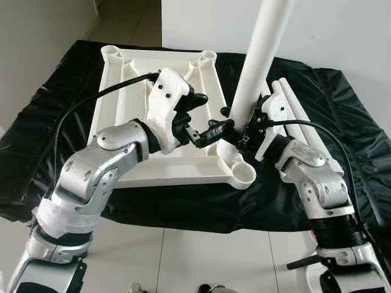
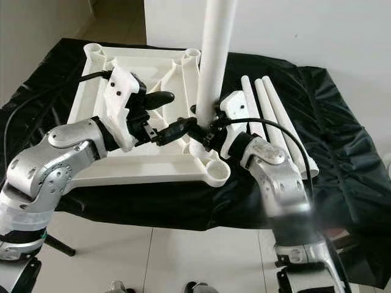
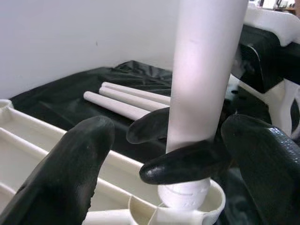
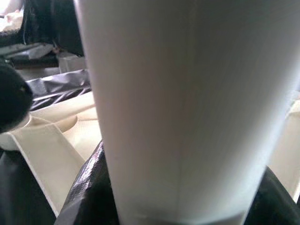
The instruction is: Building children table
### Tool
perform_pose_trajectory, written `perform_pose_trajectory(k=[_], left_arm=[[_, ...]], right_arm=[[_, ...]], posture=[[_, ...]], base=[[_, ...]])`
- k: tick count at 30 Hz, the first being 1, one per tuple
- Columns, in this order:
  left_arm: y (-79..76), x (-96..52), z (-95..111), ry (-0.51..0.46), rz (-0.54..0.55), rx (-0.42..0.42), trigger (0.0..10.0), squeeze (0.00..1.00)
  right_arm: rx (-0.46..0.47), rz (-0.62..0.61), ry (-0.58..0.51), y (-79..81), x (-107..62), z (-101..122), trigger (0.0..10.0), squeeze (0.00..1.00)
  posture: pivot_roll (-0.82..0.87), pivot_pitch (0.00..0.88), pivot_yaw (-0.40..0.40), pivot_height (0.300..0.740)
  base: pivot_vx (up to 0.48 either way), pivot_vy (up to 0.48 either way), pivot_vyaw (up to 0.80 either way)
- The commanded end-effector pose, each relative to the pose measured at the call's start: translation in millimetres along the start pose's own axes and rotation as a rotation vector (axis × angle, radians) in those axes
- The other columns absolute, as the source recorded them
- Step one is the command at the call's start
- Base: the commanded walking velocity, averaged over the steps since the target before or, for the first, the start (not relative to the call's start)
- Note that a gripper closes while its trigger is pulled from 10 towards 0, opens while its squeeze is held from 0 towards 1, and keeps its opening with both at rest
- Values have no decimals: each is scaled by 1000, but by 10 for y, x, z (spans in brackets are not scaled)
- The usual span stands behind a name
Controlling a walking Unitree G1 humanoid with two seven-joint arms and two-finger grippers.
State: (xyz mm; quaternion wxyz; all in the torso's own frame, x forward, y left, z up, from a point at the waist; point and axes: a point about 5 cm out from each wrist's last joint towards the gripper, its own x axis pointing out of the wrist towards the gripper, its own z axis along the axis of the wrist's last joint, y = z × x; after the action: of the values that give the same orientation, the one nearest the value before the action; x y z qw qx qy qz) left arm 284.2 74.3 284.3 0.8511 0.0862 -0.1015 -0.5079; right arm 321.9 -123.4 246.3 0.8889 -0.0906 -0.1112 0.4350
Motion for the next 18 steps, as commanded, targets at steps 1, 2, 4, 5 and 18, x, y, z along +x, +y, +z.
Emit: perform_pose_trajectory(k=[1,2,4,5,18], left_arm=[[-125,19,50,-9,-205,20,10000,0],[-117,20,56,-11,-208,13,10000,0],[-113,19,72,-15,-215,12,10000,0],[-106,19,87,-19,-221,5,10000,0],[-73,-6,364,-133,-378,-113,10000,0]], right_arm=[[-24,25,-4,0,5,26,10000,0],[-21,40,3,-1,11,23,10000,0],[-26,60,10,6,16,18,10000,0],[-28,77,18,13,21,11,10000,0],[-69,282,128,47,-52,-127,10000,0]], posture=[[70,91,-90,740],[71,88,-90,740],[71,88,-90,740],[72,85,-89,740],[73,63,-87,740]], base=[[0,0,0],[0,0,0],[0,0,0],[0,0,0],[0,0,0]])
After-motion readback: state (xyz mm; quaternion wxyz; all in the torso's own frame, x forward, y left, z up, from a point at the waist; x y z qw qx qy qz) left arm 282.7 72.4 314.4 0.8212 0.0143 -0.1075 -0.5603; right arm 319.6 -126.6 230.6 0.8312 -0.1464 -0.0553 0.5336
